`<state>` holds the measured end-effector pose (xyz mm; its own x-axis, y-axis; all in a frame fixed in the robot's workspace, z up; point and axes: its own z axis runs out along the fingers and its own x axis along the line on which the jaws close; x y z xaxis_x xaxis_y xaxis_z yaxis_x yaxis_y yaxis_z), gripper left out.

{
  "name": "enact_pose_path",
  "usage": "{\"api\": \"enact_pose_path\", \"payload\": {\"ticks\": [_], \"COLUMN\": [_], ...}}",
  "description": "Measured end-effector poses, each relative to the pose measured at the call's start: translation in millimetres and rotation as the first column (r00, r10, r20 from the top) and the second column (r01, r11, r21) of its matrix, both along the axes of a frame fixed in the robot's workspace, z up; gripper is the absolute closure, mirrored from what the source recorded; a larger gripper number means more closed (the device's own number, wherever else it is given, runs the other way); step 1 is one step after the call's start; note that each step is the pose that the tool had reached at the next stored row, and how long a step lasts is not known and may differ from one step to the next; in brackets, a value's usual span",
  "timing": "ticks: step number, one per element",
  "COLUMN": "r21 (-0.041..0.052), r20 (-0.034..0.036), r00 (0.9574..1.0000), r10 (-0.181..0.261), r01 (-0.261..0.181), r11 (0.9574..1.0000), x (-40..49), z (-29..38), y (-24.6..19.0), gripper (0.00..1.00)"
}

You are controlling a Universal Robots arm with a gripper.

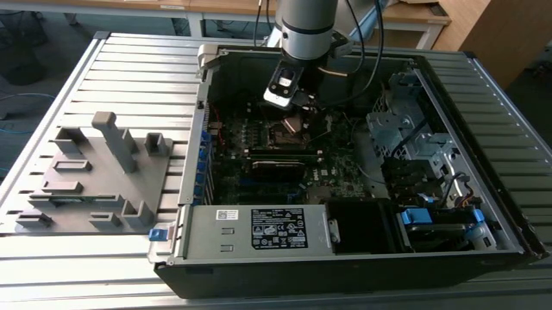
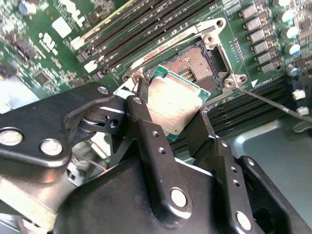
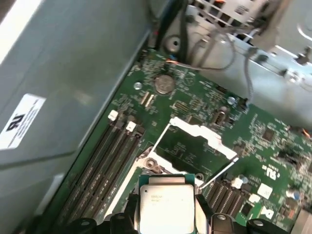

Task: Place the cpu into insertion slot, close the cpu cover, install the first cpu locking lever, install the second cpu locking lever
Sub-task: 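Place the cpu into insertion slot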

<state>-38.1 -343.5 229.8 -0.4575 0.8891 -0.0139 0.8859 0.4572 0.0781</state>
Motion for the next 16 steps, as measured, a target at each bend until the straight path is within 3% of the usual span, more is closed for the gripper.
{"api": "enact_pose_path", "payload": {"ticks": [3, 7, 12, 16], "r21": [0.0001, 0.0000, 0.0000, 0.0000], "r20": [0.0001, 0.0000, 0.0000, 0.0000], "r00": [0.9985, 0.9920, 0.9762, 0.9576], "r10": [-0.055, -0.127, -0.217, -0.288], "r01": [0.055, 0.127, 0.217, 0.288], "r11": [0.9985, 0.9920, 0.9762, 0.9576], "x": [0.0, 0.0, 0.0, 0.0], "z": [-0.2, -0.5, -0.9, -1.3], "y": [0.0, 0.0, 0.0, 0.0], "gripper": [0.46, 0.46, 0.46, 0.46]}}
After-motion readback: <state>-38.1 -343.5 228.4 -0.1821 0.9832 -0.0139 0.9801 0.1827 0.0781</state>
